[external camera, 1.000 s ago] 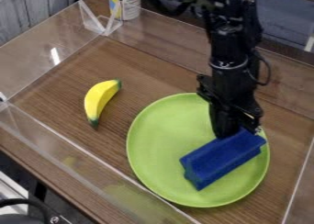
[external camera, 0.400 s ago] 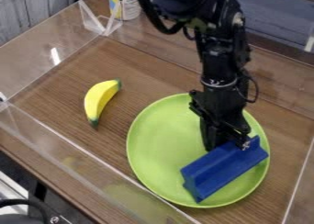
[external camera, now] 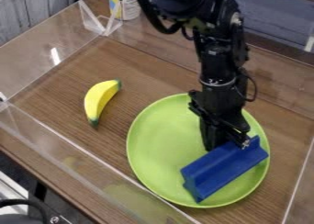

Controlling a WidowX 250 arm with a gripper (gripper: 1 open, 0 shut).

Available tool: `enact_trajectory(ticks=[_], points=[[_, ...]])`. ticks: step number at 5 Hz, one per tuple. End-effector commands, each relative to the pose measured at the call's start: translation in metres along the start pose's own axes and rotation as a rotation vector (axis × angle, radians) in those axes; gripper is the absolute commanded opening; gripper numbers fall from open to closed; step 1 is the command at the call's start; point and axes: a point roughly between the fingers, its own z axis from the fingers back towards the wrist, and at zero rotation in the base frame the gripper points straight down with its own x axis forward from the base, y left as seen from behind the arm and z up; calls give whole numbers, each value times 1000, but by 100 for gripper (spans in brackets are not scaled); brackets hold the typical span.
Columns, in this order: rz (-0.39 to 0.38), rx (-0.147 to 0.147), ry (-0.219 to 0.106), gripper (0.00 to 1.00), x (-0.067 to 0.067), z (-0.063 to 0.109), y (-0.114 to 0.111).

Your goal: Put the blue object in the green plate

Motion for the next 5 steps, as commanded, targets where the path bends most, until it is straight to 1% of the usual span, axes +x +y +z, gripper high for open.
enact_trajectory(ticks=[1,5], points=[[14,9,-23,0,3,5,7],[50,14,-17,0,3,3,20]])
